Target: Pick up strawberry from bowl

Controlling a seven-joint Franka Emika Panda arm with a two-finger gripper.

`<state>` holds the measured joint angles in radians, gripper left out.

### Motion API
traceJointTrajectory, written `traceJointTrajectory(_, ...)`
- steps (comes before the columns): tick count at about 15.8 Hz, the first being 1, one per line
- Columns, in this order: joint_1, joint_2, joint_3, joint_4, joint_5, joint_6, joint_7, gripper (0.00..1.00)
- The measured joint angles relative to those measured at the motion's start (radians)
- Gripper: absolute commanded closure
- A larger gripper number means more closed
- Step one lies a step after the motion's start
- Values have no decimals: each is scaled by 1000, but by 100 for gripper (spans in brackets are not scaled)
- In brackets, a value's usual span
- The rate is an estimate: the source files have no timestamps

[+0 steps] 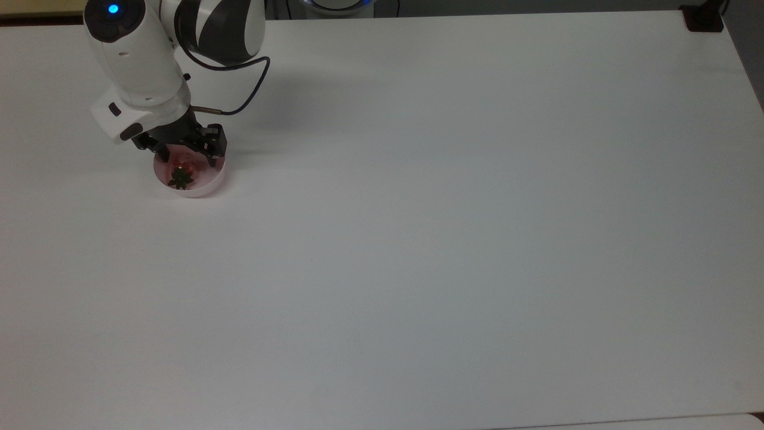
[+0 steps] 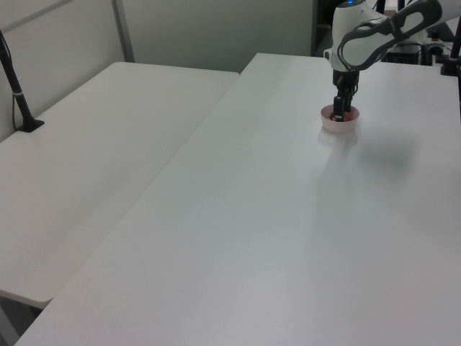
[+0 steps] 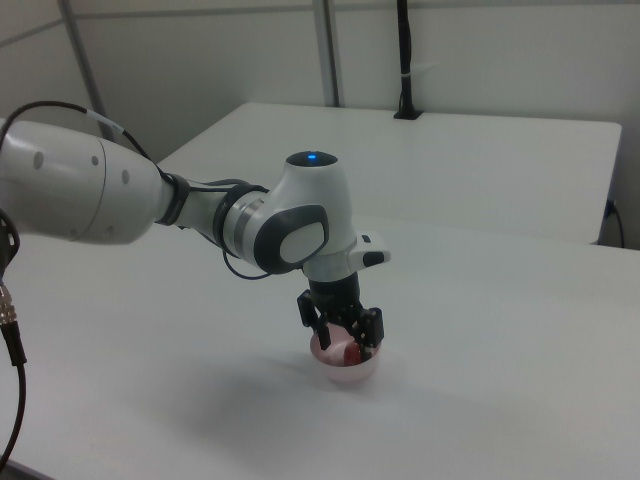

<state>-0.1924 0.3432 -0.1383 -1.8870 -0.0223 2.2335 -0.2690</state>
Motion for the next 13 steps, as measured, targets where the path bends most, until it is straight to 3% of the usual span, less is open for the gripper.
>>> traceJointTrajectory(3,0,2,0,-1,49,34,2,18)
traceJointTrajectory(7,-1,21,0,-2,66,94,10,28)
traceJointTrajectory(10,-1,39,0,-2,66,100,10,53)
traceJointTrajectory(13,-2,40,-1,-2,66,100,10,65)
